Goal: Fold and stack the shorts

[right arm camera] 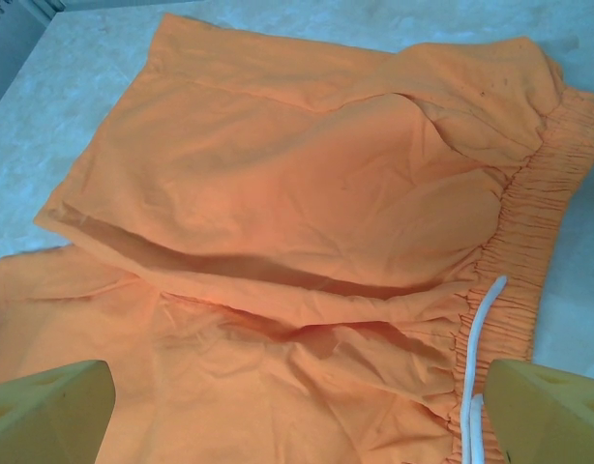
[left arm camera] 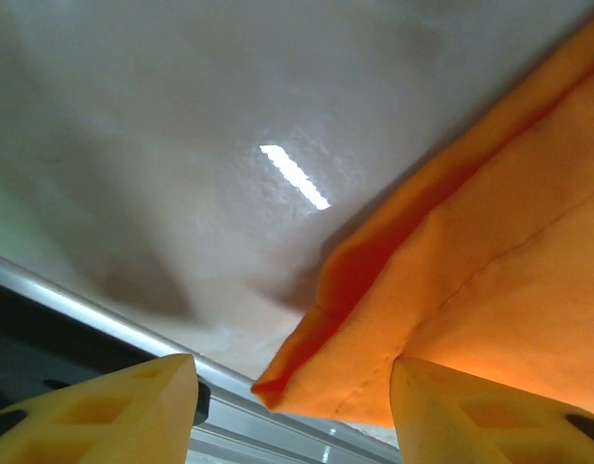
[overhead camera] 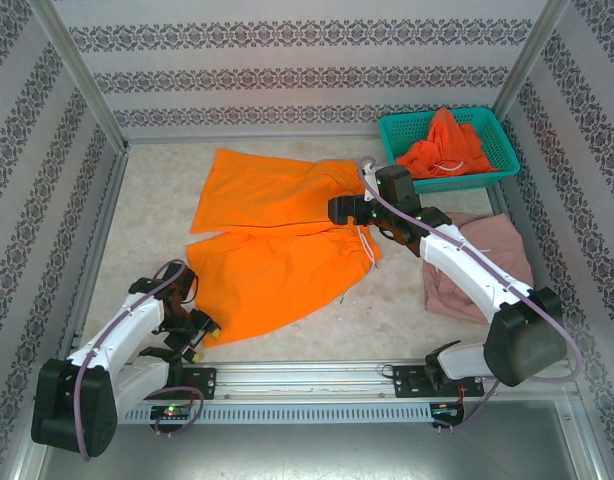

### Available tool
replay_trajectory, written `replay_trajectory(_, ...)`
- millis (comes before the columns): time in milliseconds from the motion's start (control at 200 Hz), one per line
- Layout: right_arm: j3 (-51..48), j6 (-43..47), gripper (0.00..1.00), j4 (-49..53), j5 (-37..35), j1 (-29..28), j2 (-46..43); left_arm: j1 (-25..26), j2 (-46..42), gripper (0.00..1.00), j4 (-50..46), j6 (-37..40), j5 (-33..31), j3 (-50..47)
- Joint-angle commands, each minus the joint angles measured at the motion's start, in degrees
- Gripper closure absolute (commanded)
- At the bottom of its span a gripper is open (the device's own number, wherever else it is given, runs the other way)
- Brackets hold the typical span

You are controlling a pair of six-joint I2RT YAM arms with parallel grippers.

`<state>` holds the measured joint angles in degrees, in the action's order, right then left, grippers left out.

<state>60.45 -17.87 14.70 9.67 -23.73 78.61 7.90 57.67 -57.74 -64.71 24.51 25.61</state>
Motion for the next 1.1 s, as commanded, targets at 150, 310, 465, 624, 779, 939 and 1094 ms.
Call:
replay_trajectory(150, -2.5, -0.4, 0.03, -1.5, 0.4, 0.4, -0.3, 0.7, 3.1, 0.68, 7.3, -3.3, 1.4, -0.2)
replay_trajectory(310, -2.9, 1.7, 0.03, -0.8, 0.8, 0.4, -1.5, 0.7, 3.2, 0.86, 7.4, -1.0, -1.6, 2.8)
replay_trajectory(465, -2.0, 8.8, 0.03, 2.0, 4.3, 0.3, -2.6, 0.4, 3.2, 1.0, 5.0, 4.6, -7.4, 9.5)
replay_trajectory(624, 0.8, 29.5, 0.03, 13.7, 1.6, -2.6, -2.9, -3.0, 2.6, 1.0, 3.8, 12.9, -14.0, 19.3)
replay_trajectory(779, -0.3, 45.6, 0.03, 22.5, -11.7, -7.6, -0.8, -8.0, 3.5, 1.0, 6.6, 18.4, -15.6, 24.5)
replay_trajectory(939, -6.7, 52.7, 0.12, 20.5, -19.5, -10.1, -0.6, -11.5, 5.3, 1.0, 10.8, 20.7, -16.7, 27.9)
replay_trajectory(1094, -9.1, 54.1, 0.19, 16.7, -19.7, -10.7, 1.1, -11.9, 7.1, 1.0, 15.4, 20.2, -15.0, 28.4)
